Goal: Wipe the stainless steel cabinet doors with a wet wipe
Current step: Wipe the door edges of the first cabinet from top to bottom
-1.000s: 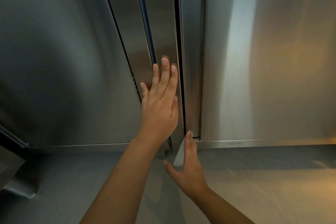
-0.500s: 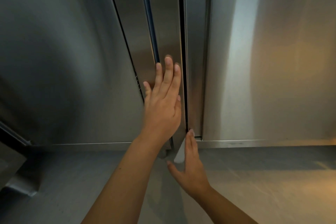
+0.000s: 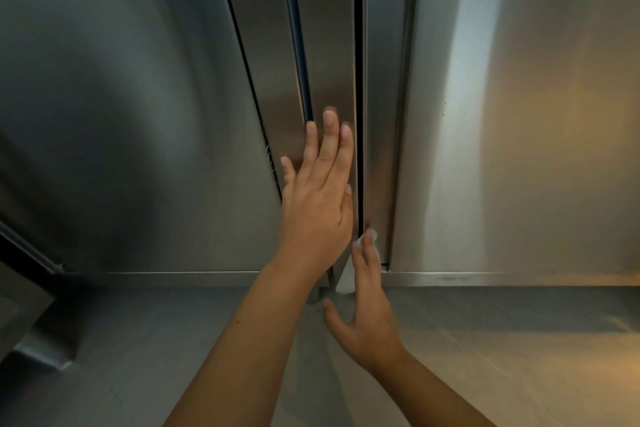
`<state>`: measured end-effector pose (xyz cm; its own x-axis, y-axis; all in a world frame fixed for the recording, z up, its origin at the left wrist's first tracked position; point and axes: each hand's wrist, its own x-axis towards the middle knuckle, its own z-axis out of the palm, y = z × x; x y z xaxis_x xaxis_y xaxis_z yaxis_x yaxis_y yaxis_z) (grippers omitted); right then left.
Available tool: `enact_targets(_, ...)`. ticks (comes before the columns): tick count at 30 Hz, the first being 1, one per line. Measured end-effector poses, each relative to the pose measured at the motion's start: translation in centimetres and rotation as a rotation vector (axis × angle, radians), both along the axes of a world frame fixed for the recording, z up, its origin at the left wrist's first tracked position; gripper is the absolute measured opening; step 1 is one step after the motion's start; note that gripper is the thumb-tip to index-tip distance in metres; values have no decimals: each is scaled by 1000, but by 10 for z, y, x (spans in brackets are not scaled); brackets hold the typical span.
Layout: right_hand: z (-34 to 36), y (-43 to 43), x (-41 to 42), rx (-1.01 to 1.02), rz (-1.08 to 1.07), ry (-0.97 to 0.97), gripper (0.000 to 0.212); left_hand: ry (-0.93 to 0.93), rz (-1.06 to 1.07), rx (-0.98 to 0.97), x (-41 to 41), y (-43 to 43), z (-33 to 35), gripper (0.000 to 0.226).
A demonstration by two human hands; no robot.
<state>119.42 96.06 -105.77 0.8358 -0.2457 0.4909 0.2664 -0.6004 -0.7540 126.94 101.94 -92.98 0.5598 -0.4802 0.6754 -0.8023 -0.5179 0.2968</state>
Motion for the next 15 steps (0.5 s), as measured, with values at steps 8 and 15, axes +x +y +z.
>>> enact_targets(8,48,-10,10,-26,0,-144,82,-394,144,141,13,21,9,60)
enact_targets(15,98,-21,22,-65,48,-266,77,-420,183,168,11,17,37,52)
